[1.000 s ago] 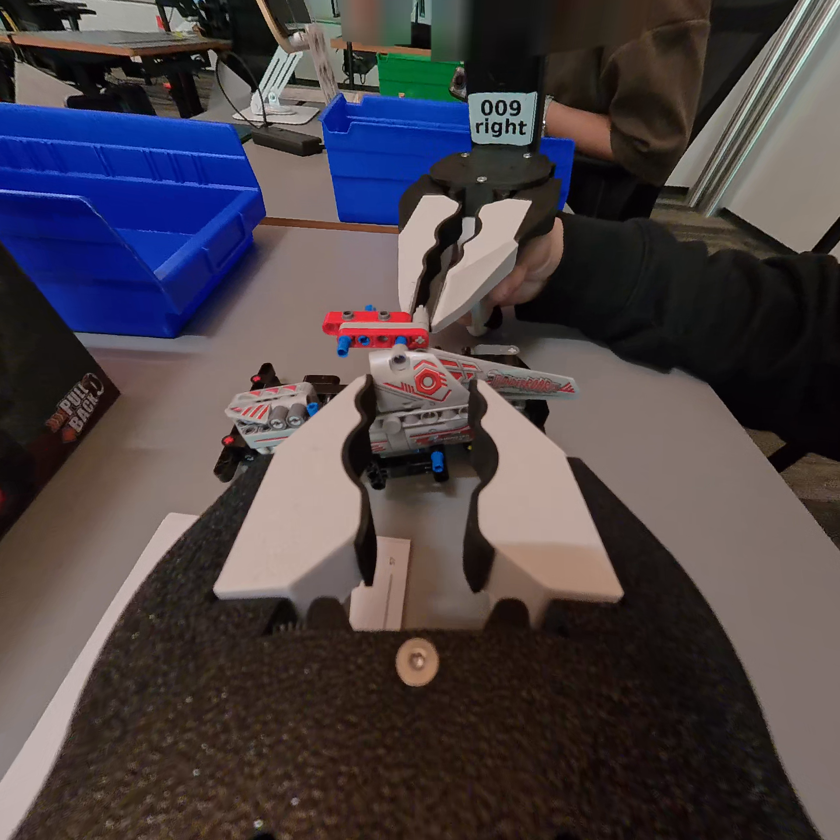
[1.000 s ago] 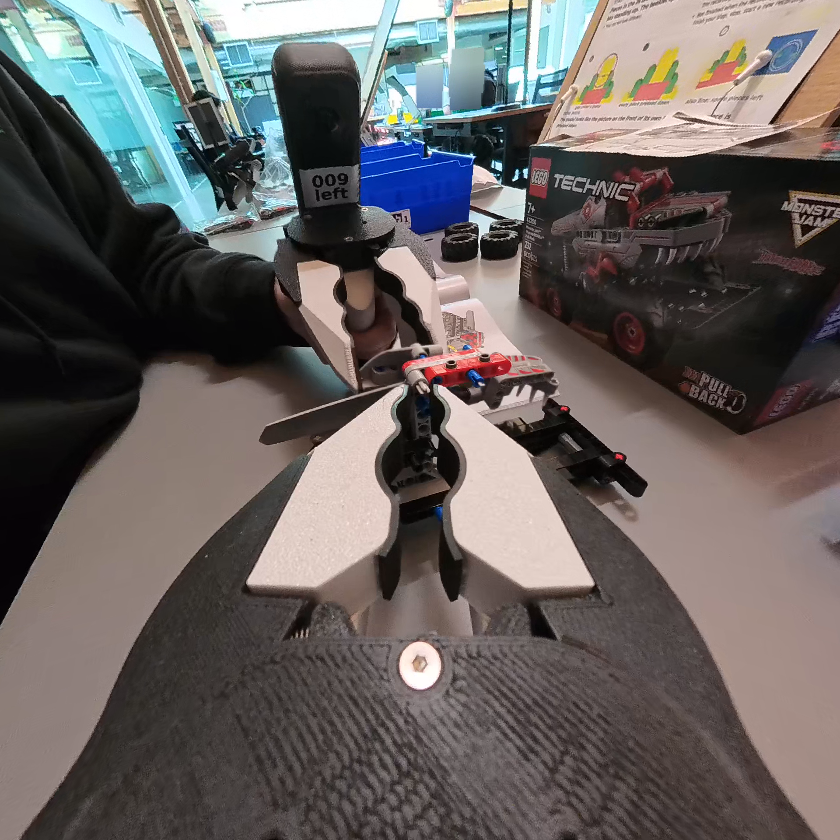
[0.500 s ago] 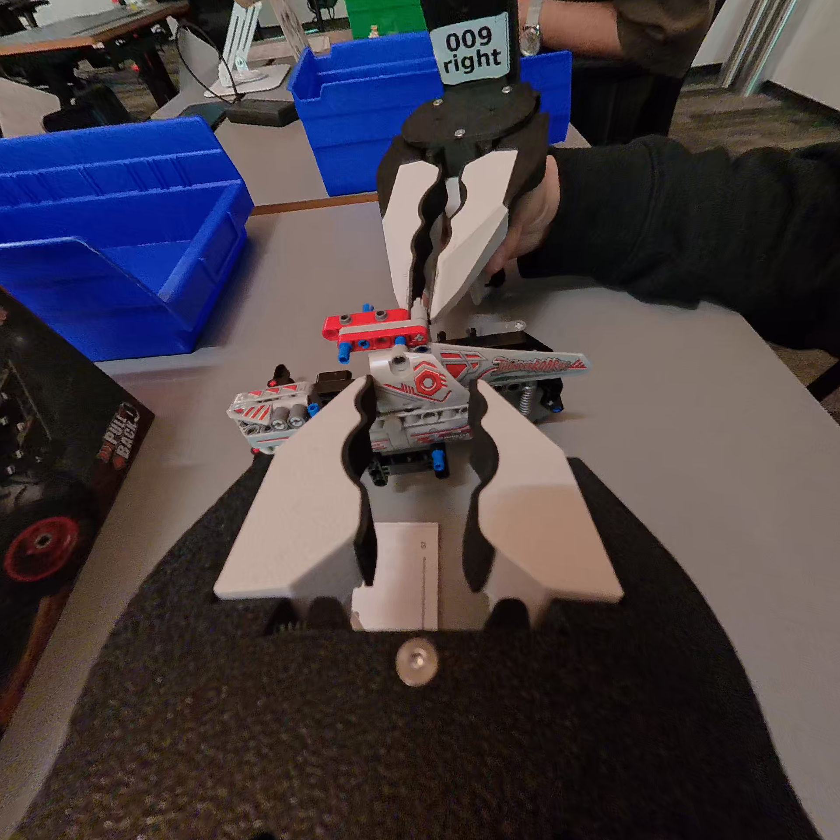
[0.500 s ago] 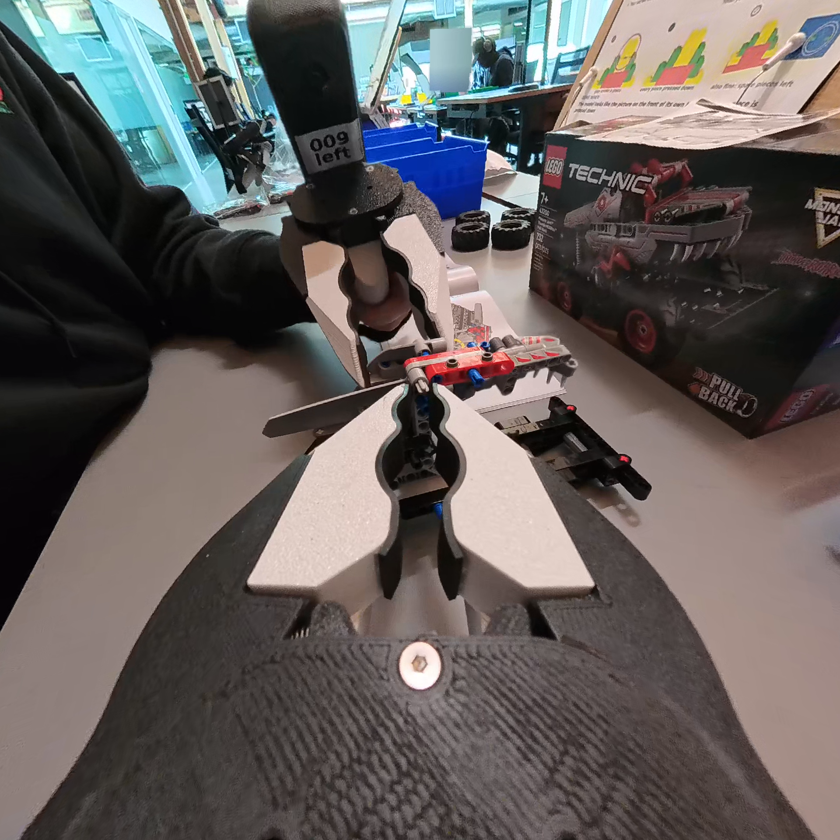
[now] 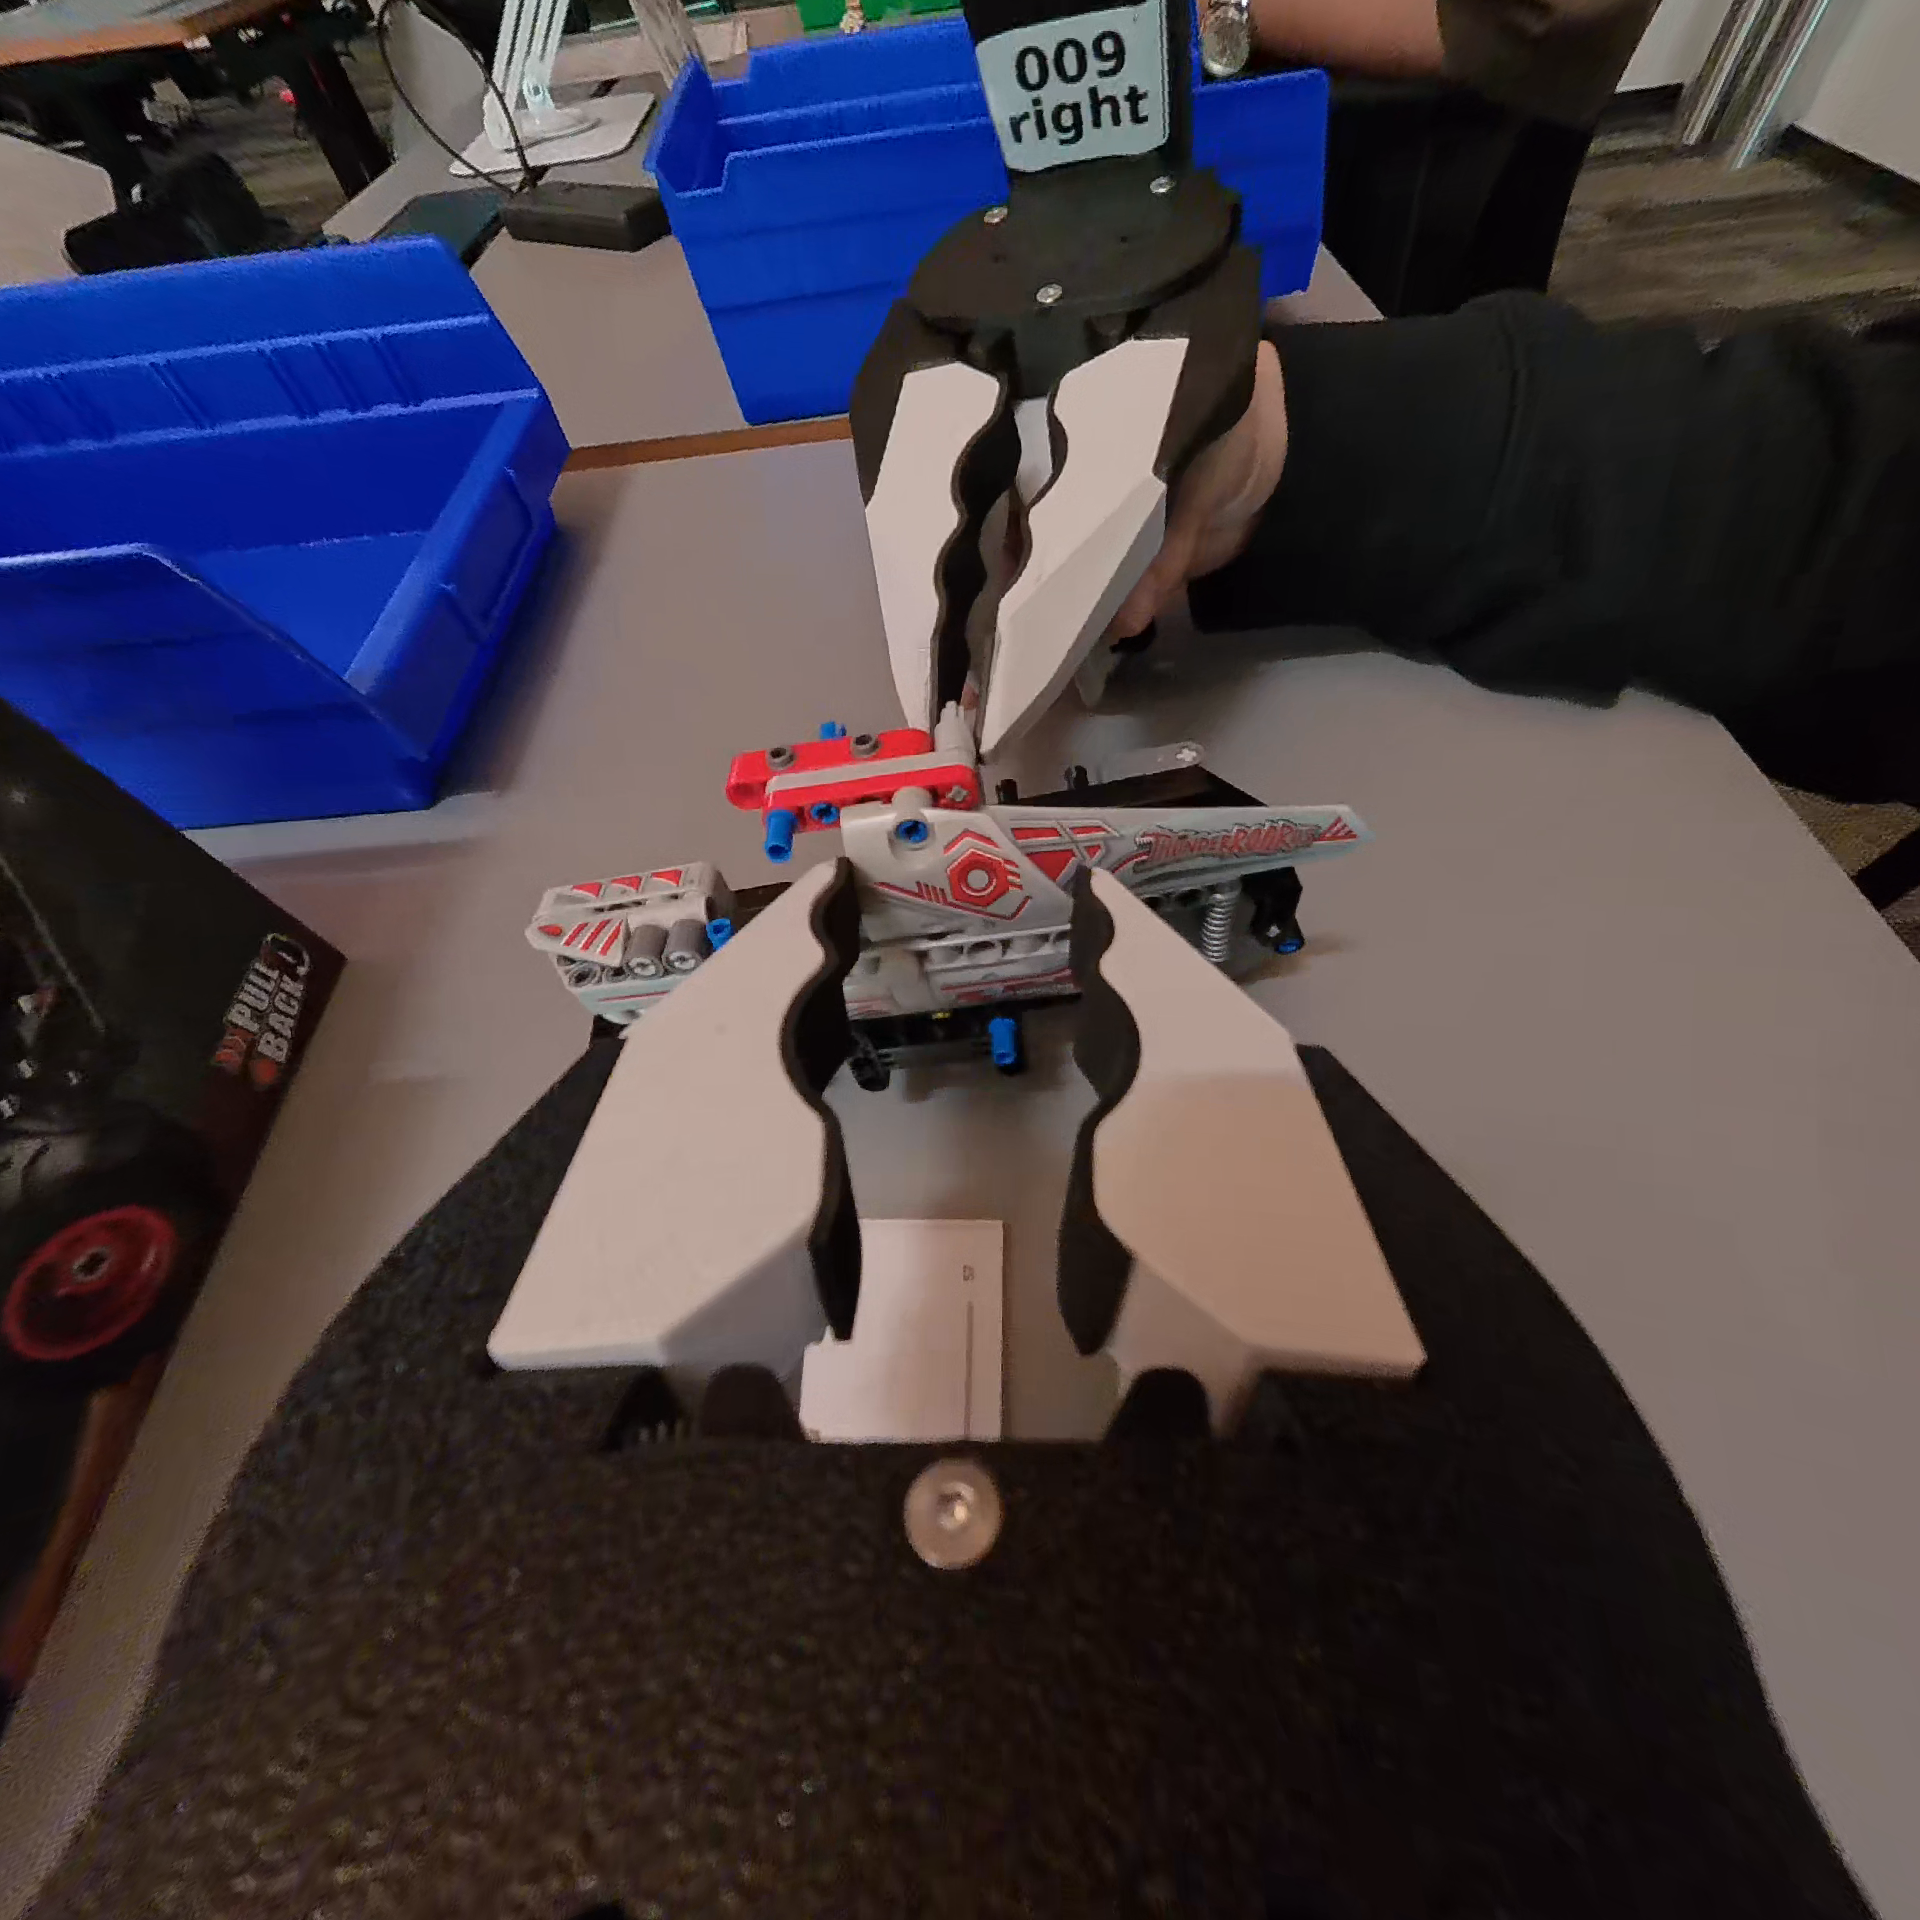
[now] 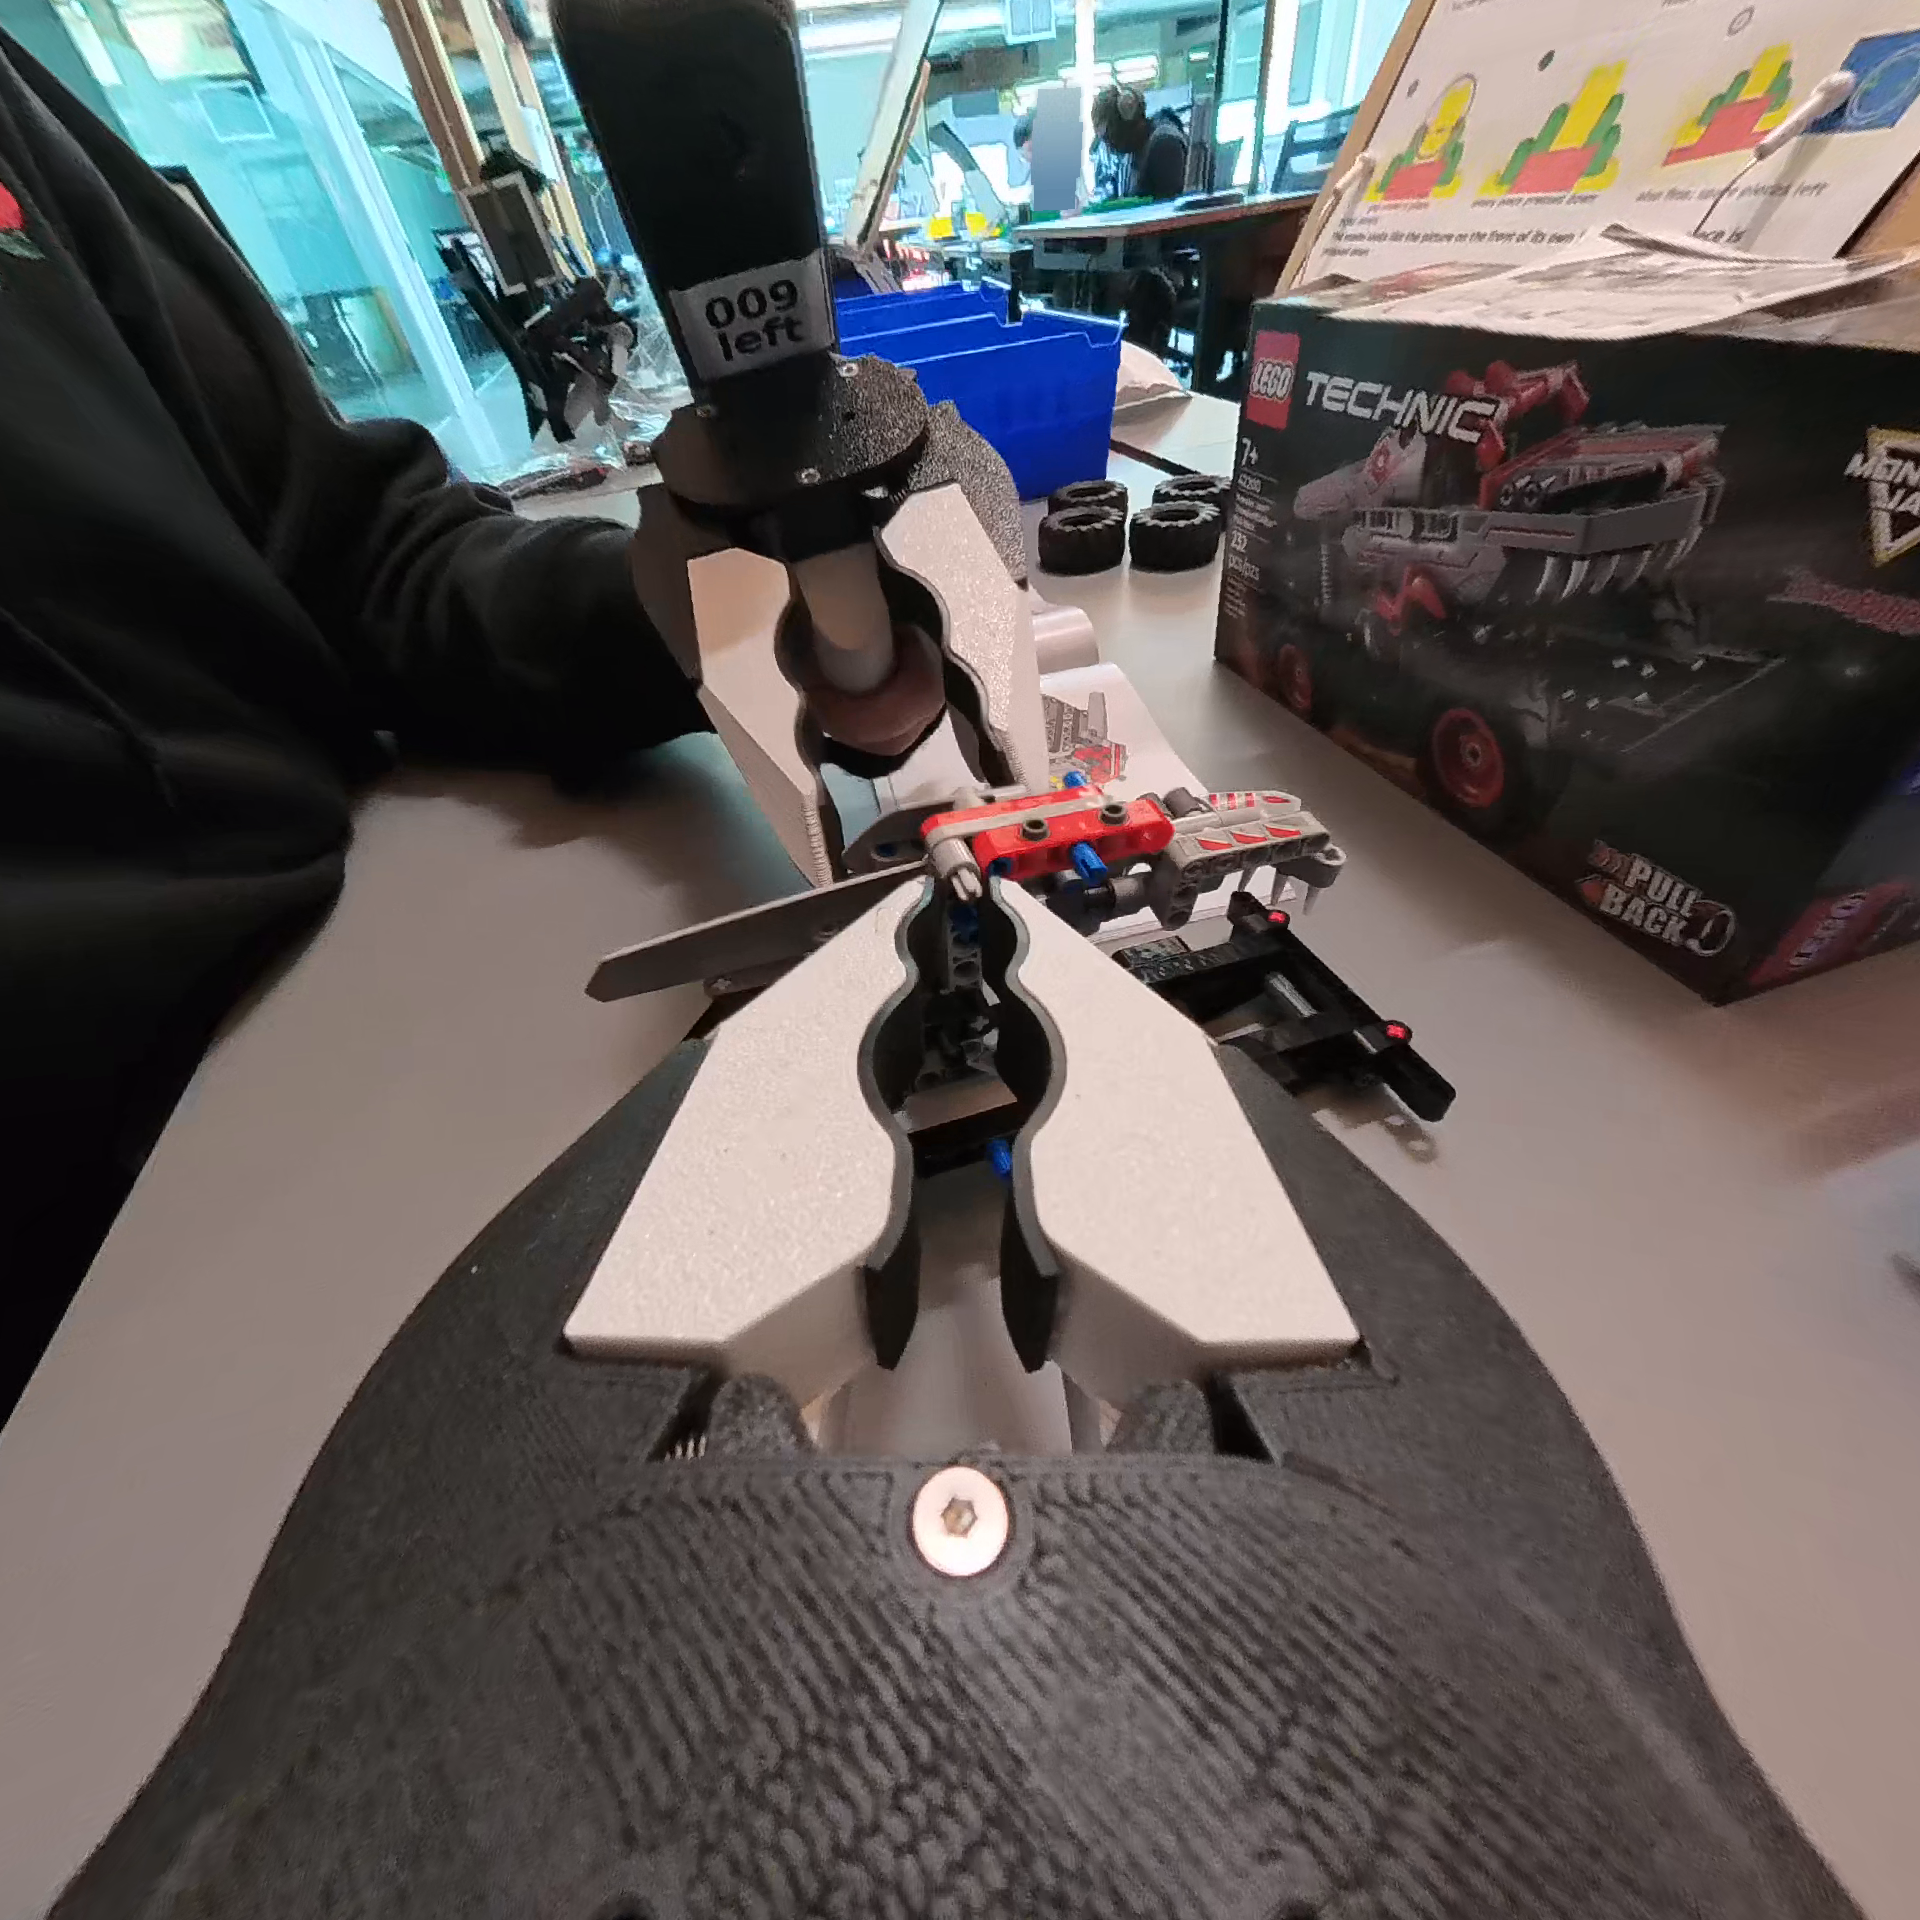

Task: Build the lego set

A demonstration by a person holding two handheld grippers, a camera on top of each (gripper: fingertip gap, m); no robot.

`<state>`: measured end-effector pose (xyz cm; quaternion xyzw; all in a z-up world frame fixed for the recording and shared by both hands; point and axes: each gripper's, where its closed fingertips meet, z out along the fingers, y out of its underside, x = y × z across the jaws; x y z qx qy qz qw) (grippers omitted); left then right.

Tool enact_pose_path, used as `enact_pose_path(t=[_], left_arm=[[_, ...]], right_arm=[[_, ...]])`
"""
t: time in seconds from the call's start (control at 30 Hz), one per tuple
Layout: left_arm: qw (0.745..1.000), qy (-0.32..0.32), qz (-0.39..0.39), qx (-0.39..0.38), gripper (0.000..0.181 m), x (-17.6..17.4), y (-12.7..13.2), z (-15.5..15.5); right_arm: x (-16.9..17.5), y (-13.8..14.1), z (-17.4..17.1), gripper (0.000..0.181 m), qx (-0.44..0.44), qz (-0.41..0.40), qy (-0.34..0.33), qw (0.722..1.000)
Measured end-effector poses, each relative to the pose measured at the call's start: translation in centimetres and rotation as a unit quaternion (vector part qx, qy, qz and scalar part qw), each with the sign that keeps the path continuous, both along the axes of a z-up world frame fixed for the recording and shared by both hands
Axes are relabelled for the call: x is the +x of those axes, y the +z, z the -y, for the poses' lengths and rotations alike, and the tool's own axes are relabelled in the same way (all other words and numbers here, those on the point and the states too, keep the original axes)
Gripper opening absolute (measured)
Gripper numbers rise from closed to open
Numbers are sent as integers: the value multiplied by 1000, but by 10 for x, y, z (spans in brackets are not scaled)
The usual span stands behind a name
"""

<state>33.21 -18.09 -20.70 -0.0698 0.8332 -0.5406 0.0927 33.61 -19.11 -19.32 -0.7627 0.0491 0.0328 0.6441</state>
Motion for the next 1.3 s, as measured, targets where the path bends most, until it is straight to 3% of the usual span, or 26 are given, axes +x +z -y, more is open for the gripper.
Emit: enact_pose_path(t=[0.5,0.6,0.7,0.8,0.93,1.1,1.17,1.3], left_arm=[[998,16,-52,-27,48,-8,7,0],[998,20,-56,-19,49,-3,13,-12],[996,71,-52,-9,44,17,24,-36],[992,81,-89,38,40,21,11,-53],[984,86,-126,97,39,18,-15,-62],[984,60,-132,104,39,10,-17,-58],[983,51,-142,102,39,7,-19,-56],[979,31,-162,116,39,-1,-29,-55]], right_arm=[[-2,2,8,6,13,14,-8,1000],[-2,-3,21,33,-8,16,-29,999],[10,3,39,29,15,5,-83,996],[12,1,37,34,10,-10,-85,996],[8,-21,19,49,-73,26,-71,994],[3,-19,2,38,-84,28,-33,996],[-2,-22,-4,13,-91,20,-6,996],[-1,-21,-7,10,-79,-5,-12,997]])
